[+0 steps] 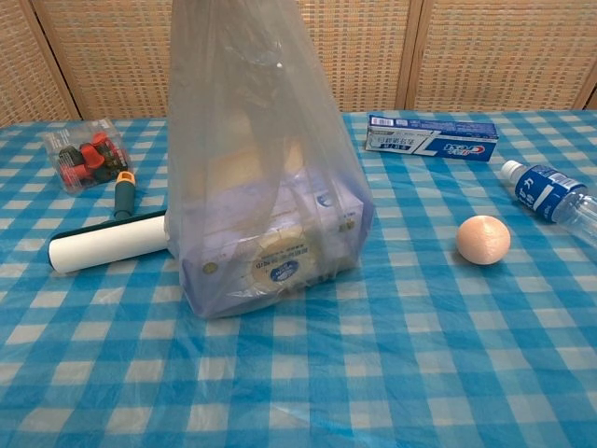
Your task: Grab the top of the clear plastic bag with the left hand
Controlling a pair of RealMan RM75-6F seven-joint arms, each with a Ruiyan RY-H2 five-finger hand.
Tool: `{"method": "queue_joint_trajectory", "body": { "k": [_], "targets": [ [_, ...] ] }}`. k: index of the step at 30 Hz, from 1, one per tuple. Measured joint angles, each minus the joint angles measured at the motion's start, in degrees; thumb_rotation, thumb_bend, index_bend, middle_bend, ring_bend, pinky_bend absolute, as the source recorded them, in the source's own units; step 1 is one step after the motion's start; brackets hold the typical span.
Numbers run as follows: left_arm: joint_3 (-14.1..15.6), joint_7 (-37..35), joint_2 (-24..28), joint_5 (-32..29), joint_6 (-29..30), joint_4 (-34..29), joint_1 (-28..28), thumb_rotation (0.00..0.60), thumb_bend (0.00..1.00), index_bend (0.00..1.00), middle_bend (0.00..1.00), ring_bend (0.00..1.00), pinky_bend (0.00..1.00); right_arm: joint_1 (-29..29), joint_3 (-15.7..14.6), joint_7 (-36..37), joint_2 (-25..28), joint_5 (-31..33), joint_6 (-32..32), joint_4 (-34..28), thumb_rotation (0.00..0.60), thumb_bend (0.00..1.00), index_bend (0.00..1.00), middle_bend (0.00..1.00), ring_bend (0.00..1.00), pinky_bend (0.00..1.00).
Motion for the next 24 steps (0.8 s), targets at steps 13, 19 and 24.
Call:
{"method": "queue_joint_trajectory", "body": {
  "k": [13,19,24],
  "targets": [
    [-6.94,-14.38,-5.06,-12.05,-13.12,0.79,-8.81,0.6,0.0,0.07,0.06,0.03,0.0,0.54,0.17,0.02,-0.21,0.92,-1.16,0.9,0.6,0.0,0.0,0.0,0.0,0.0],
    [-9.1,-18.44,-9.45,-15.05,-19.85,4.29,-11.77,0.6,0.0,0.07,0.07,0.03,0.0,0.7,0.15,-0.16,-0.32,1.11,-1.44,0.99,0.6,0.0,0.0,0.0,0.0,0.0],
    [-9.99,-18.53,-12.44,-15.96,-21.17,6.2,-12.61,0.6,0.0,0.15,0.15,0.08,0.04,0.74,0.28,0.18,-0.21,1.43,-1.59,1.04,0.6,0.0,0.0,0.0,0.0,0.0]
  ]
}}
